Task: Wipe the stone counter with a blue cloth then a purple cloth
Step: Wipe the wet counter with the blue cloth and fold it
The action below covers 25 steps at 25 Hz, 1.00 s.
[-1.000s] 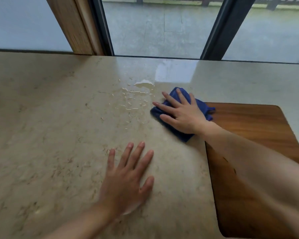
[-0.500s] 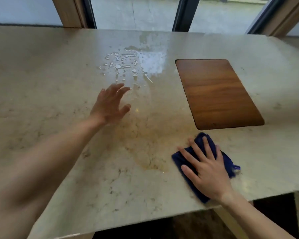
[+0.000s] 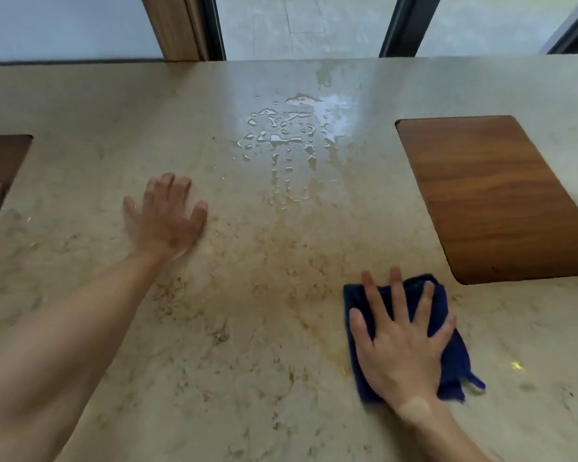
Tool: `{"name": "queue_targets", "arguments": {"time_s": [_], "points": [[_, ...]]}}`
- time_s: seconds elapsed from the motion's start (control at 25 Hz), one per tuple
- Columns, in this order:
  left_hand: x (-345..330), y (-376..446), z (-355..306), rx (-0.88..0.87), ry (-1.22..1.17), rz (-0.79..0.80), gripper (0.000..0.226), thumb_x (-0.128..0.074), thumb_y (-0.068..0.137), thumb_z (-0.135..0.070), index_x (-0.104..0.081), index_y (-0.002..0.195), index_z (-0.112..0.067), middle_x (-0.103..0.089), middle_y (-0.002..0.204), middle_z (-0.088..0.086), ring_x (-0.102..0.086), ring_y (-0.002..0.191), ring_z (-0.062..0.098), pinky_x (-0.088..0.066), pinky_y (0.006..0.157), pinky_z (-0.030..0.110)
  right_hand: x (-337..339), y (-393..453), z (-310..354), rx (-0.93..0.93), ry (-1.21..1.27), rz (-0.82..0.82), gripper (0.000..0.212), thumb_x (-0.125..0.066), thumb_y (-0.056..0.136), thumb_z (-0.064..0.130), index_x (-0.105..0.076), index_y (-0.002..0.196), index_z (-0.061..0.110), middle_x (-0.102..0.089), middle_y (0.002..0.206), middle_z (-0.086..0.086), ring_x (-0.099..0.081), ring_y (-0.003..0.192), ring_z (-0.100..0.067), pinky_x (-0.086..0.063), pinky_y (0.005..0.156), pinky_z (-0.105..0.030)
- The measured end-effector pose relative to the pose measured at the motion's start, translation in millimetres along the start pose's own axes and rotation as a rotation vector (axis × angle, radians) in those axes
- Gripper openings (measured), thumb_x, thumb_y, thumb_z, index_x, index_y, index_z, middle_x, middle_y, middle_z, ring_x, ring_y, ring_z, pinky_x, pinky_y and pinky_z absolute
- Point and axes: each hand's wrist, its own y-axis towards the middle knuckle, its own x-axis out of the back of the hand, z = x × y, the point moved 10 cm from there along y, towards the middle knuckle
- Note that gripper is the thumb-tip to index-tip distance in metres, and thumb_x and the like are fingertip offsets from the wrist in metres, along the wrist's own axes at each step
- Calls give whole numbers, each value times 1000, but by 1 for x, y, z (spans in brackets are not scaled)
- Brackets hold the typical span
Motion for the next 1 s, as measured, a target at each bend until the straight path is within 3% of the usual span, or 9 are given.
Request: {"name": "queue_targets", "arguments": {"time_s": [0.08, 0.2, 0.32, 0.44, 0.6, 0.8, 1.0], "points": [[-2, -2, 0, 5, 1, 8, 61, -25, 93, -58, -29, 148, -31, -22, 162, -1, -14, 151, 21, -12, 116, 63, 16, 67, 21, -14, 30, -18, 63, 3, 91, 68, 18, 150, 54, 15, 167, 7, 17, 151, -38, 0, 114, -71], [4, -3, 0, 14, -17, -1, 63, -25, 90, -57, -32, 146, -30, -25, 161, -1, -17, 150, 22, -13, 115, 63, 50, 179, 51, -7, 30, -123, 62, -3, 95, 66, 1, 155, 50, -1, 169, 4, 5, 153, -40, -1, 113, -73], [3, -3, 0, 25, -31, -3, 65, -27, 88, -57, -35, 147, -30, -27, 161, -1, -18, 150, 24, -10, 116, 62, 70, 301, 73, -6, 44, -39, 61, -9, 96, 66, 3, 154, 52, 8, 169, 8, 13, 152, -38, 7, 113, -72], [5, -4, -3, 4, -36, -32, 65, -35, 85, -54, -44, 143, -26, -36, 157, 2, -28, 147, 28, -15, 114, 65, 99, 414, 94, 9, 60, -24, 61, -11, 96, 66, 0, 155, 51, 7, 169, 8, 12, 152, -38, 6, 113, -72], [8, -2, -6, -28, -21, -104, 66, -43, 81, -52, -49, 140, -23, -43, 154, 6, -37, 142, 31, -20, 111, 67, 126, 520, 148, 174, -21, -11, 58, -14, 97, 65, -4, 154, 53, 2, 169, 10, 8, 153, -36, 3, 115, -71], [3, 2, -1, -31, 14, -73, 67, -42, 82, -52, -43, 143, -24, -38, 156, 5, -31, 146, 30, -18, 113, 67, 121, 544, 225, 453, -122, 28, 54, -14, 98, 66, -3, 151, 58, 2, 168, 14, 2, 154, -30, 1, 116, -68], [1, 2, -1, 4, 12, 0, 66, -36, 86, -54, -40, 145, -26, -34, 158, 3, -27, 148, 30, -16, 113, 68, 103, 469, 233, 634, -118, -8, 55, -15, 97, 69, -4, 150, 60, 21, 165, 13, 11, 154, -24, 6, 120, -62]]}}
